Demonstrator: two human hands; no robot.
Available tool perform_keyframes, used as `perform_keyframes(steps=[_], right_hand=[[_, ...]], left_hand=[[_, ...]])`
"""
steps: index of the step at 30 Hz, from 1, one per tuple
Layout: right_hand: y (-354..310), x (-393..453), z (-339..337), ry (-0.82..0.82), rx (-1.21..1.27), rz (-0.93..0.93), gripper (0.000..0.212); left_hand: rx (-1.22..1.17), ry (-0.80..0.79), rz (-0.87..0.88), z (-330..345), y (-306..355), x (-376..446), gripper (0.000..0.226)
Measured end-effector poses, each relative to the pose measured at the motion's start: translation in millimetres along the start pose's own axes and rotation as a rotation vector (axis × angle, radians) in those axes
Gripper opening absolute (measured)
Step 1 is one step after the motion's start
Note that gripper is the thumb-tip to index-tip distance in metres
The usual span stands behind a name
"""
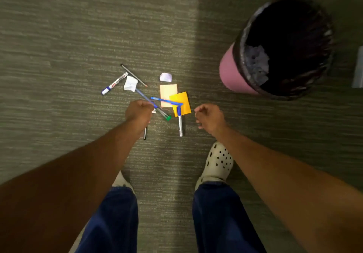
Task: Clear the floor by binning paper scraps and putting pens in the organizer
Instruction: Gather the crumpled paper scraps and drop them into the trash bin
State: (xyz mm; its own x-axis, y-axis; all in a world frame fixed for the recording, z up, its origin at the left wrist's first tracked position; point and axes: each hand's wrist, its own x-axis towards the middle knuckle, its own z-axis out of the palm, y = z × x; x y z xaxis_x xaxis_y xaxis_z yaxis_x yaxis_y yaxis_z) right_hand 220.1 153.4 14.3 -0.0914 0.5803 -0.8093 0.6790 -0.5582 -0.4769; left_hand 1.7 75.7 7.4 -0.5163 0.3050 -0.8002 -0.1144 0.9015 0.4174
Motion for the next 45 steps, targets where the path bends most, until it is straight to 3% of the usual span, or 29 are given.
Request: perform_keyframes(steps=[2, 7, 13, 16, 20, 22, 26, 30, 33, 37, 38, 40, 42, 45], right_hand=[[2.5, 24.7, 19.2, -0.018, -0.222, -0.068, 0.016], [-25.5, 91.6, 54.4, -0.009, -0.579, -0.346, 0.029], [-51.0, 180.0, 91.2, -0.041, -0.842, -0.662, 0.051], [-56.2, 186.1, 97.2, -0.052, -0.973, -0.696, 0.043], [-57.2, 182.1, 99.9, -0.081, -1.011, -0.732, 0.035], [-56.1, 176.2, 100.9, -0.072, -1.019, -0.708, 0.026], [-50.1, 149.3, 105.6, 0.056, -0.685, -0.749, 0.015], [-36.1, 101.2, 123.6, 0.057, -0.431, -0.776, 0.021], [-21.3, 86.6, 143.1, -0.015, -0.531, -0.756, 0.025], [-5.7, 82.9, 176.4, -0.063, -0.883, -0.848, 0.017], [-2.1, 84.8, 183.5, -0.065, -0.952, -0.859, 0.022], [1.2, 91.1, 194.3, -0.046, -1.093, -0.855, 0.035], [-0.8, 97.3, 200.7, 0.009, -1.211, -0.860, 0.037], [-5.6, 101.7, 202.8, -0.045, -1.275, -0.890, 0.036]], left_hand=[[0.164, 0.038, 0.070, -9.0, -21.0, 18.8, 0.005], [0.513, 0.023, 0.322, -31.7, -50.5, 74.0, 0.011], [0.611, 0.094, 0.477, -45.2, -37.2, 131.3, 0.026], [0.599, 0.140, 0.518, -38.4, -29.0, 152.3, 0.032], [0.807, 0.129, 0.551, -27.4, -29.1, 171.6, 0.046], [0.901, 0.140, 0.595, -27.6, -31.0, 176.5, 0.042], [0.823, 0.209, 0.515, -32.1, -32.8, 173.2, 0.025], [0.621, 0.230, 0.474, -44.2, -46.6, 152.6, 0.034], [0.566, 0.224, 0.437, -51.0, -59.8, 136.9, 0.028], [0.542, 0.250, 0.282, -52.5, -80.4, 132.2, 0.025], [0.513, 0.243, 0.236, -52.1, -84.4, 131.5, 0.027], [0.455, 0.227, 0.182, -49.7, -91.8, 130.9, 0.053], [0.492, 0.212, 0.320, -46.4, -94.9, 131.0, 0.079], [0.685, 0.105, 0.570, -41.4, -93.6, 140.2, 0.085]])
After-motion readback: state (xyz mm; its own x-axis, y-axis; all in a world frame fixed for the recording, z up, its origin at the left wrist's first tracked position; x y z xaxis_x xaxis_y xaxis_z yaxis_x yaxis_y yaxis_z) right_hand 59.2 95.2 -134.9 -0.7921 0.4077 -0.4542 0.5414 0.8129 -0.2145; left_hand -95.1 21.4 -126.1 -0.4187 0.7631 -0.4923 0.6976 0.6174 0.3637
